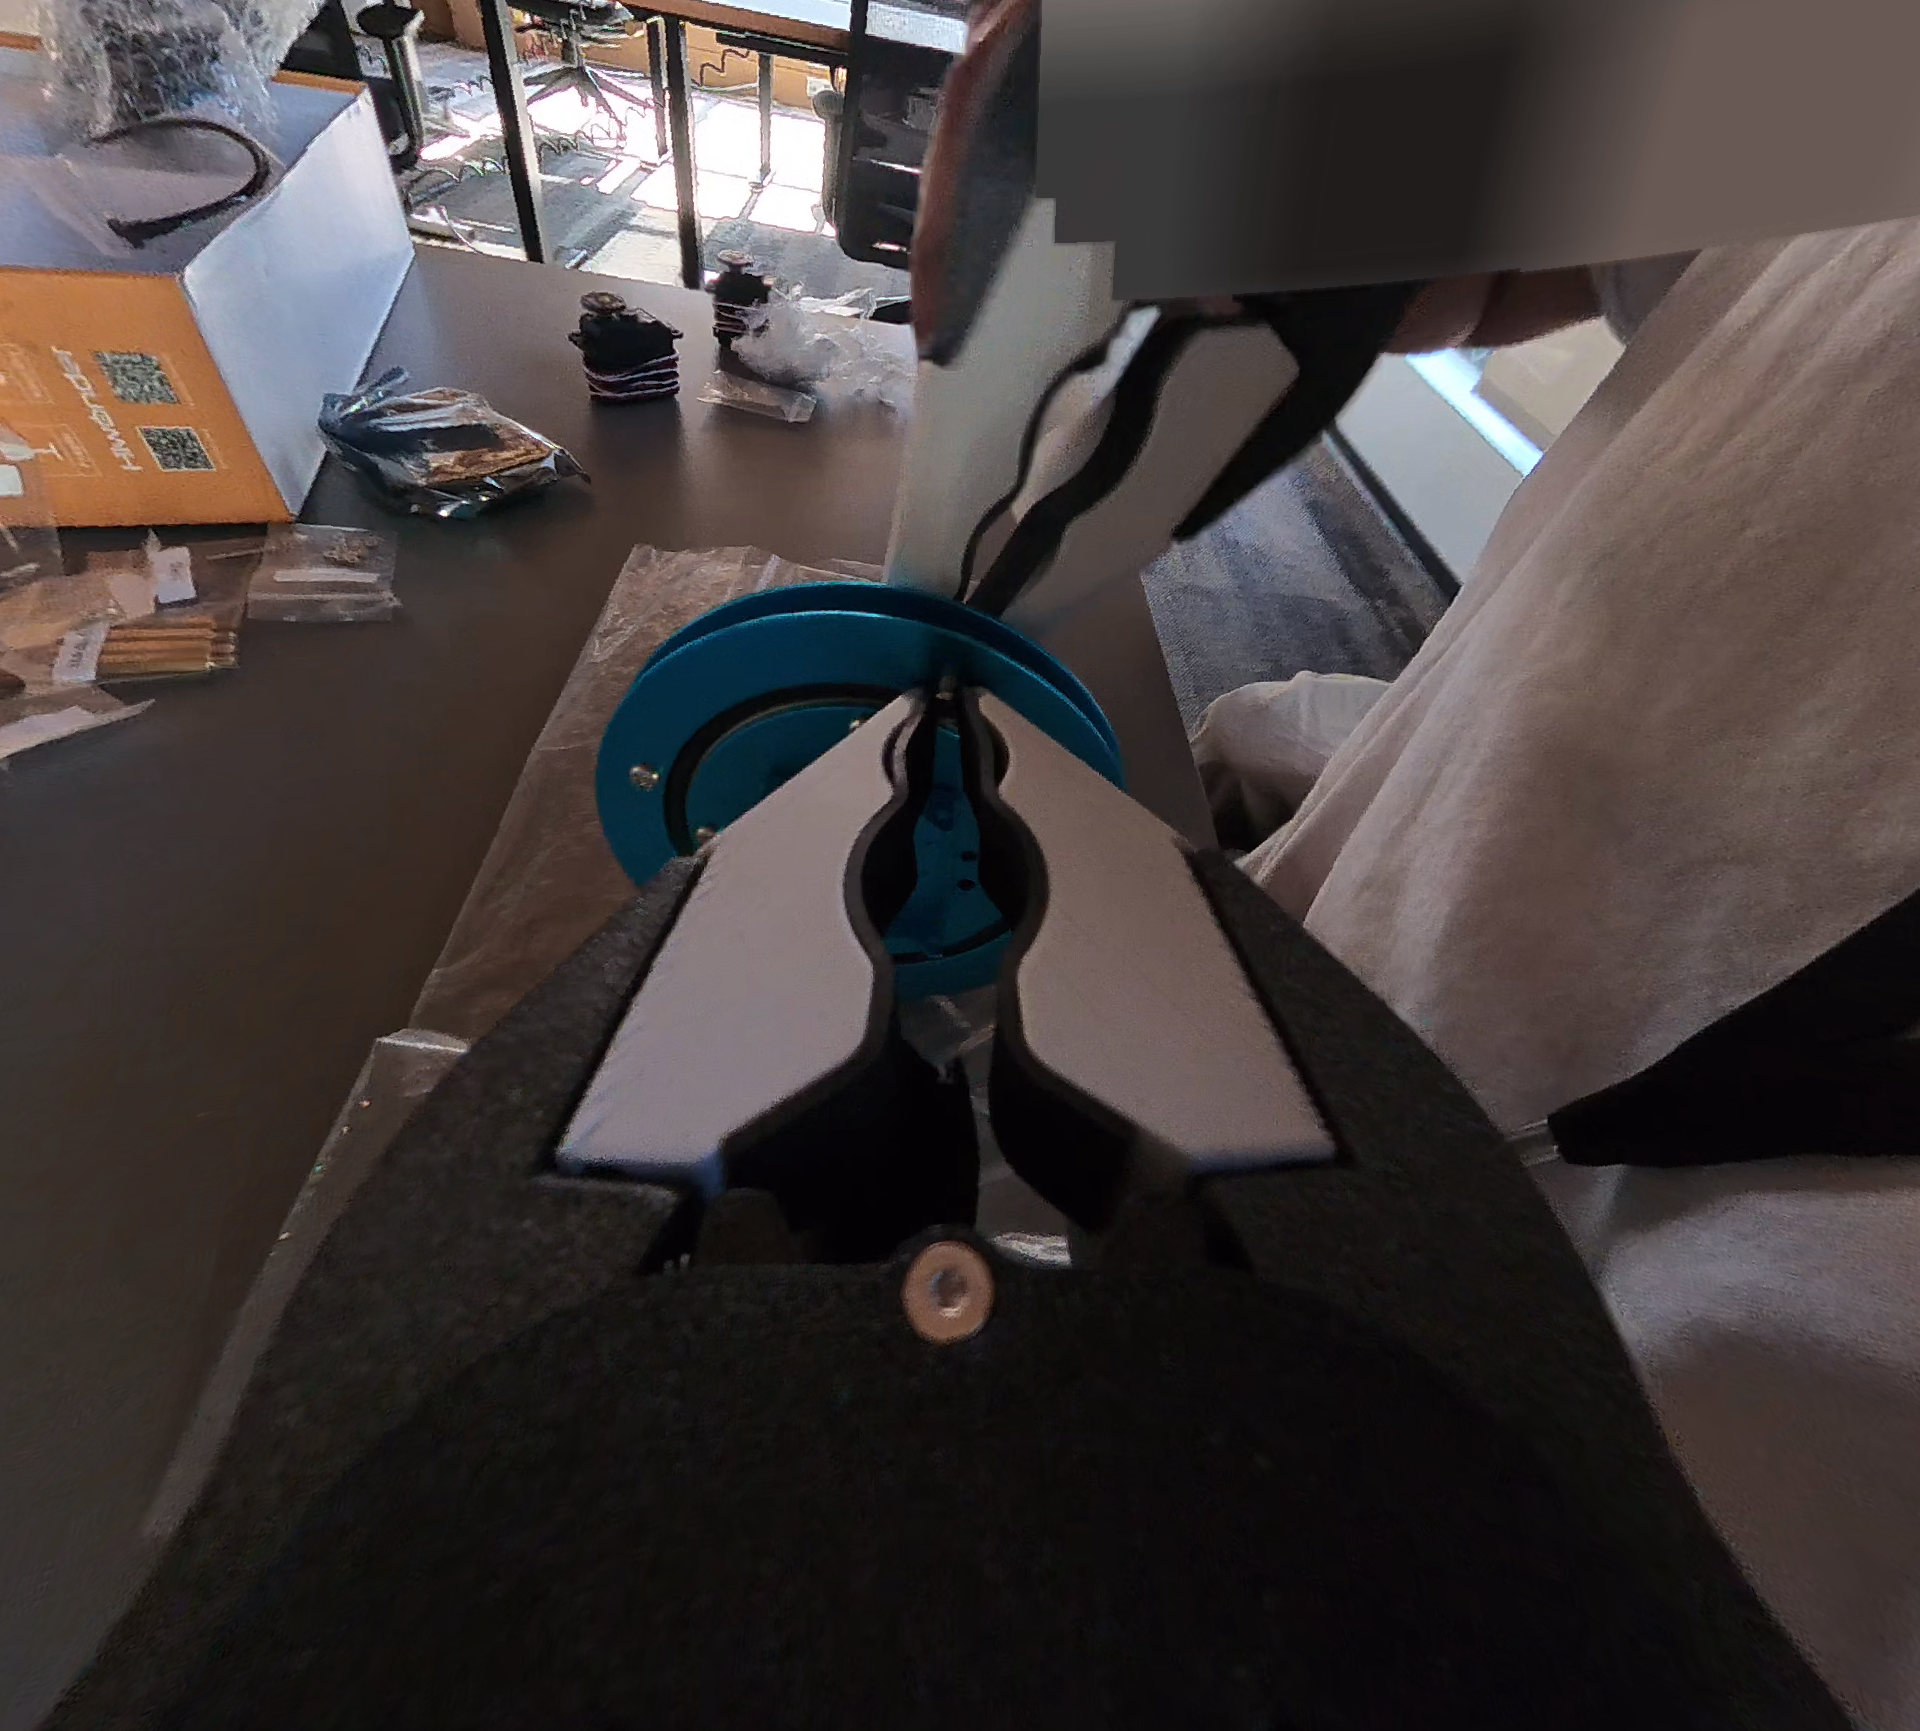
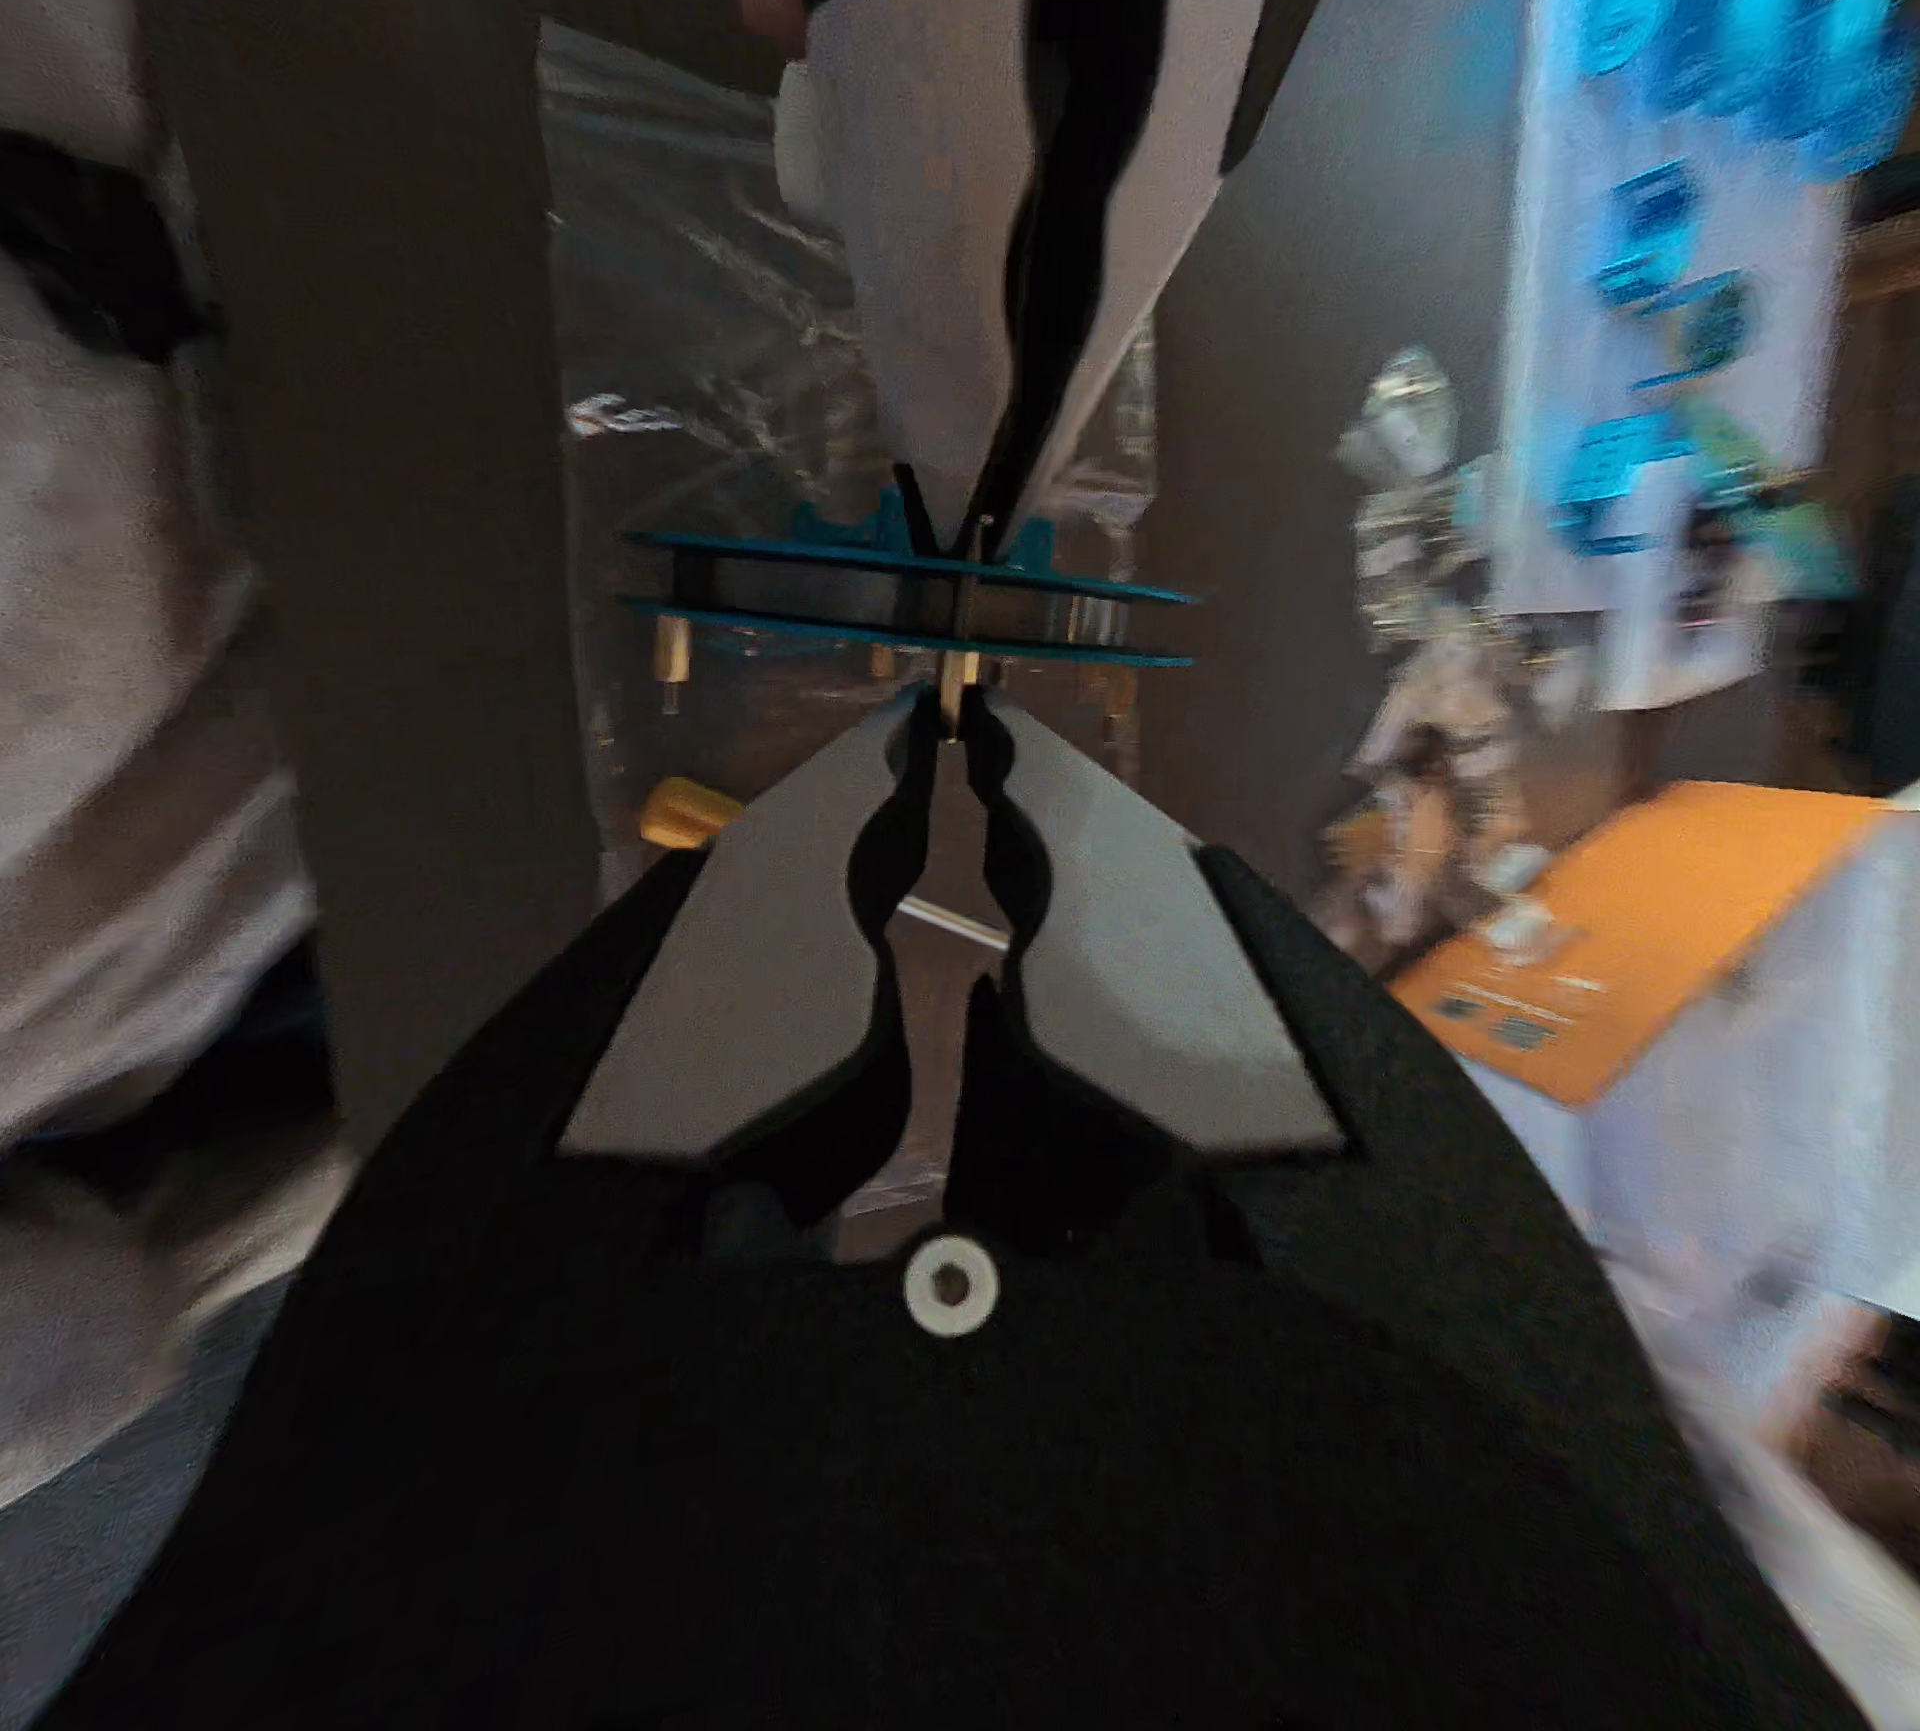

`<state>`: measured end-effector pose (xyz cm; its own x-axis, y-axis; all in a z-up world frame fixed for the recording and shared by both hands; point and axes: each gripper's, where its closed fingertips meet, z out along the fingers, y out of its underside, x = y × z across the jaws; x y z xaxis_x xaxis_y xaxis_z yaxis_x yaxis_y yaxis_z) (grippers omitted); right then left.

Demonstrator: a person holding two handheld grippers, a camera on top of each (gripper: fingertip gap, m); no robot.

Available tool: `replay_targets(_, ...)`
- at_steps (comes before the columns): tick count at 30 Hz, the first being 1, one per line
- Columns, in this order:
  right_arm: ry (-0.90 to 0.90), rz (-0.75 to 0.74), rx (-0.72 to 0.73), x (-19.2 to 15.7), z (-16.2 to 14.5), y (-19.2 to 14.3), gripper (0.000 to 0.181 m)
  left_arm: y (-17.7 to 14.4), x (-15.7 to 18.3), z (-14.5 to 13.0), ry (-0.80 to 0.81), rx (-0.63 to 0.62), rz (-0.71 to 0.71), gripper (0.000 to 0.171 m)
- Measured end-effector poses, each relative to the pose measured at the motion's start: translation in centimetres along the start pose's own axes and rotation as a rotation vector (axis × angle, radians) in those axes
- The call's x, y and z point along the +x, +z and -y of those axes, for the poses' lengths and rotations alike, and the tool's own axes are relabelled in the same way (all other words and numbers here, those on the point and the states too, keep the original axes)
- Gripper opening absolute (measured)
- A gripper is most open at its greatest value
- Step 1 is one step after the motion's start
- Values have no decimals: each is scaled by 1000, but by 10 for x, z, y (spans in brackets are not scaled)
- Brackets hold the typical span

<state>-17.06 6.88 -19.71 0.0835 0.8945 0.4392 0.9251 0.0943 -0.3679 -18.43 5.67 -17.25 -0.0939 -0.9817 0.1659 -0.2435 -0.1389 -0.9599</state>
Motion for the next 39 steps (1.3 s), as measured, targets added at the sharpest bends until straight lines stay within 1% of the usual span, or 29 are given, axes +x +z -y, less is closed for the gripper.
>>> replay_targets(3, 319, 400, 68, -10, 2, -1, 2, 1, 0, 0, 52, -8, 31, 2)
replay_targets(4, 470, 572, 97, -13, 5, -2, 2, 0, -1, 1, 52, -6, 39, 1)
replay_targets(6, 797, 1009, 92, -24, 11, -11, 2, 1, 1, 0, 61, -6, 27, 1)
replay_targets(7, 896, 1177, 92, -27, 13, -15, 3, 1, 3, 0, 69, -8, 25, 2)
replay_targets(8, 961, 1295, 102, -28, 15, -18, 3, 2, 3, 0, 69, -9, 22, 1)
replay_targets(9, 1030, 1378, 109, -28, 17, -19, 4, 1, 3, 0, 69, -9, 23, 1)
replay_targets(10, 1072, 1406, 122, -27, 18, -20, 4, 1, 2, 0, 63, -8, 24, 1)
replay_targets(11, 1053, 1347, 152, -25, 18, -18, 5, 0, 1, 0, 50, -7, 24, 1)
replay_targets(12, 986, 1215, 177, -23, 18, -14, 5, -1, -1, 1, 29, -3, 23, 2)
replay_targets(13, 887, 1043, 185, -20, 16, -10, 6, -1, -3, 1, 6, 1, 17, 2)
replay_targets(15, 623, 666, 204, -9, 15, -8, 11, -3, -4, 1, -31, 10, 0, 2)
replay_targets(17, 354, 356, 191, -2, 16, -10, 8, -4, -4, 1, -63, 14, -23, 3)
replay_targets(19, 144, 134, 157, 3, 17, -7, 5, -6, -5, 1, -90, 19, -34, 3)
replay_targets(20, 71, 64, 142, 6, 17, -5, 5, -7, -7, 1, -94, 21, -27, 4)
replay_targets(21, 38, 29, 132, 10, 18, -3, 5, -8, -9, 1, -97, 23, -19, 3)
replay_targets(22, 39, 44, 130, 10, 18, -2, 5, -9, -10, 1, -95, 23, -17, 3)
replay_targets(25, 150, 245, 144, 9, 19, -2, 4, -10, -10, 1, -74, 21, -6, 4)
replay_targets(26, 162, 276, 156, 11, 19, -1, 4, -10, -12, 1, -77, 19, 2, 4)
replay_targets(27, 147, 270, 166, 12, 19, -1, 5, -11, -14, 1, -82, 17, 4, 4)
replay_targets(29, 100, 208, 110, 13, 14, 2, 9, -13, -16, 1, -84, 20, 14, 4)
replay_targets(30, 76, 162, 81, 14, 11, 5, 23, -14, -18, 1, -100, 23, 14, 3)
replay_targets(31, 52, 137, 65, 12, 10, 8, 26, -15, -19, 1, -116, 25, 11, 3)
replay_targets(32, 15, 95, 57, 12, 12, 10, 22, -14, -19, 1, -123, 26, 8, 3)
replay_targets(33, -56, 1, 53, 19, 13, 10, 3, -14, -18, 1, -126, 22, -4, 4)
replay_targets(34, -95, -25, 40, 20, 13, 9, 3, -14, -18, 0, -126, 24, -5, 4)
replay_targets(35, -73, -14, 26, 21, 13, 10, 3, -15, -19, 0, -124, 26, 1, 4)
replay_targets(37, 21, 93, 29, 20, 13, 11, 2, -15, -19, 0, -95, 20, 16, 3)
replay_targets(38, 103, 179, 25, 19, 12, 11, 2, -15, -20, 0, -68, 19, 35, 3)
replay_targets(39, 199, 316, 21, 14, 12, 10, 2, -14, -19, 0, -48, 17, 40, 2)
